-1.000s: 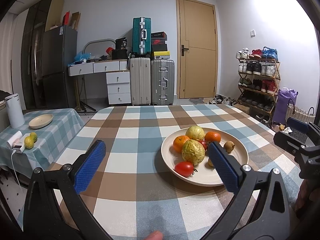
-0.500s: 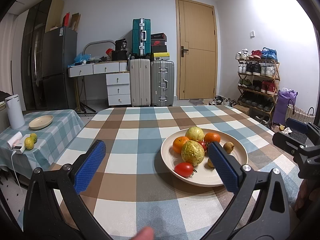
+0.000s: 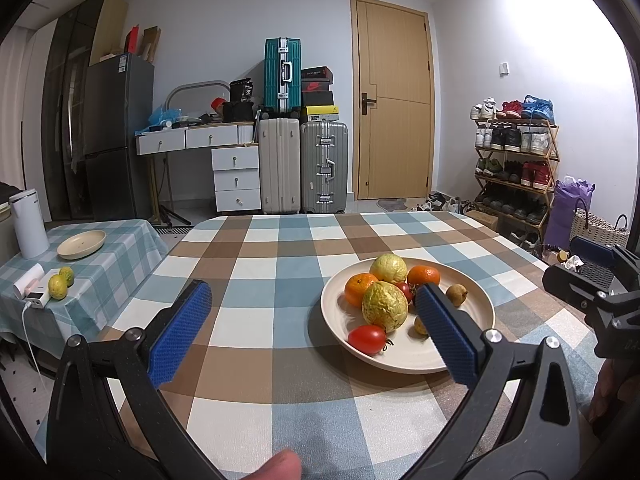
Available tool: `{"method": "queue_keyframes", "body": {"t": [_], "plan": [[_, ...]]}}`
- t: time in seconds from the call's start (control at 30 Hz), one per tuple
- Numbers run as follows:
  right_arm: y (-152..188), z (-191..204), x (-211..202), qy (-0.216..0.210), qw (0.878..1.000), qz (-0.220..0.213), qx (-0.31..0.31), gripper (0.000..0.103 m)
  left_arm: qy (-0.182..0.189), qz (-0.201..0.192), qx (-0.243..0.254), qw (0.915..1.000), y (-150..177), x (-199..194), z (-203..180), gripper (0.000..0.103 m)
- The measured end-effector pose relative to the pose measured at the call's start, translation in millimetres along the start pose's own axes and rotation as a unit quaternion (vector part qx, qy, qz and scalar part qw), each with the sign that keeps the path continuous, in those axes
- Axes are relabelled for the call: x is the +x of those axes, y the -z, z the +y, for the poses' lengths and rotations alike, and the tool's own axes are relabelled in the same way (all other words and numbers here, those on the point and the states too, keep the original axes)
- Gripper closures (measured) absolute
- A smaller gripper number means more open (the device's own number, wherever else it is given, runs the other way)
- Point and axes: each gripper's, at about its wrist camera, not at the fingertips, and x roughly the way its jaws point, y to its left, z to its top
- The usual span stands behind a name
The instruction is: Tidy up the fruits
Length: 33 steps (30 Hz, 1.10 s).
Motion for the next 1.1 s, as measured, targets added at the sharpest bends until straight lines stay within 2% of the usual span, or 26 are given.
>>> {"method": "queue_keyframes", "body": {"t": [1.1], "plan": [[0.9, -0.2, 5.2, 0.001, 1.0, -0.001, -0.001, 0.0, 0.001, 0.0, 0.001, 1.0, -0.4, -1.0, -0.4, 0.001]]}}
